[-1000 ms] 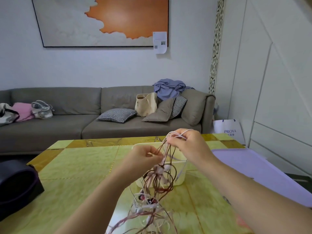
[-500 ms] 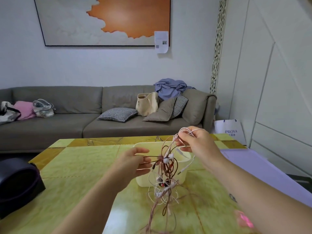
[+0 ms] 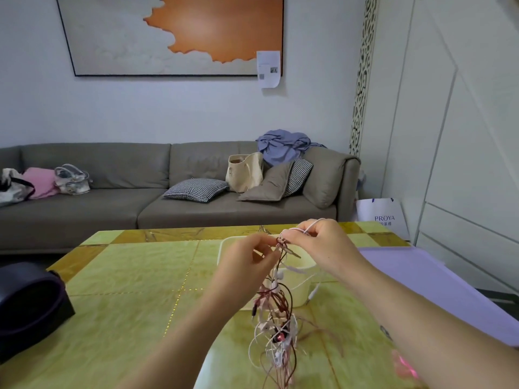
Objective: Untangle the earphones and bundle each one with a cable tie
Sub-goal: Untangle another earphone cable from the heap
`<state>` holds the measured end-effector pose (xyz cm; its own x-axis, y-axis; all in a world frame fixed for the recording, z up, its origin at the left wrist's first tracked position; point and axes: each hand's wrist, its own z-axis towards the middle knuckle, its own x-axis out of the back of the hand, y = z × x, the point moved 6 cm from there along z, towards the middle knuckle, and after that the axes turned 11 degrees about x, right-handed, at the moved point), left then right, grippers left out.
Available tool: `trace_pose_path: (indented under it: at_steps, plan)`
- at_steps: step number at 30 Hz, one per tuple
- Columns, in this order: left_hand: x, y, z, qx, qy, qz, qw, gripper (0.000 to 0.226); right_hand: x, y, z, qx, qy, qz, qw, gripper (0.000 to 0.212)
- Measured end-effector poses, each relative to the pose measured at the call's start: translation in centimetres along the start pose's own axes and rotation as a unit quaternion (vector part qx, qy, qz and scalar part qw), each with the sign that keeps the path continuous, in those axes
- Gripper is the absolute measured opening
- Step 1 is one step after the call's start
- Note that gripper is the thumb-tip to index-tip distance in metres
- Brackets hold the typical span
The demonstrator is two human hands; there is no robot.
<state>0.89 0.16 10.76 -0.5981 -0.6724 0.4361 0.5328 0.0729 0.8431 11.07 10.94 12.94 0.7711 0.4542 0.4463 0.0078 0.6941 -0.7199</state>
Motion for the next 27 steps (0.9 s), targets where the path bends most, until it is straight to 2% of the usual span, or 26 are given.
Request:
trace_pose_path:
  at_steps: [2, 5, 11, 14, 18, 19, 21, 22, 24, 25, 27]
  plan:
    - [-0.2, 0.0, -0.3, -0.008, -0.007, 0.004, 1.000, 0.006, 0.4, 0.4, -0.1, -0.009, 0.010, -0.021, 1.000, 0.023]
    - [-0.3, -0.2, -0.4, 0.005, -0.031, -0.015, 0.999, 0.004, 0.0, 0.5, -0.3, -0.007, -0.036, -0.037, 0.999, 0.023]
    - [-0.3, -0.6, -0.5, 0.064, -0.111, -0.133, 0.983, 0.004, -0.5, -0.2, -0.9, 0.010, -0.109, 0.024, 0.994, 0.017]
    - [-0.3, -1.2, -0.6, 0.098, -0.149, -0.178, 0.968, 0.011, -0.2, 0.1, -0.9, -0.032, -0.130, 0.076, 0.988, 0.014]
    - [-0.3, -2.2, -0.9, 0.156, -0.171, -0.266, 0.936, 0.012, 0.4, 2.0, -1.5, -0.131, -0.180, 0.114, 0.968, 0.022]
    - [-0.3, -2.4, -1.0, 0.169, -0.169, -0.270, 0.933, 0.011, 0.6, 2.3, -1.8, -0.147, -0.206, 0.087, 0.964, 0.024]
    - [-0.4, -2.8, -1.1, 0.189, -0.158, -0.258, 0.934, 0.009, 1.4, 2.9, -2.2, -0.148, -0.253, -0.046, 0.955, 0.033]
    - [-0.5, -2.9, -1.0, 0.197, -0.151, -0.249, 0.936, 0.008, 1.9, 3.0, -2.1, -0.129, -0.259, -0.138, 0.947, 0.038]
    - [-0.6, -3.2, -1.0, 0.208, -0.141, -0.234, 0.939, 0.007, 2.7, 2.5, -1.6, -0.066, -0.216, -0.284, 0.932, 0.040]
    - [-0.7, -3.2, -0.9, 0.210, -0.138, -0.226, 0.941, 0.007, 2.8, 1.5, -1.5, -0.031, -0.183, -0.296, 0.937, 0.033]
    - [-1.1, -3.2, -0.8, 0.208, -0.138, -0.211, 0.945, 0.008, 1.8, -0.3, -1.6, 0.031, -0.157, -0.218, 0.963, 0.015]
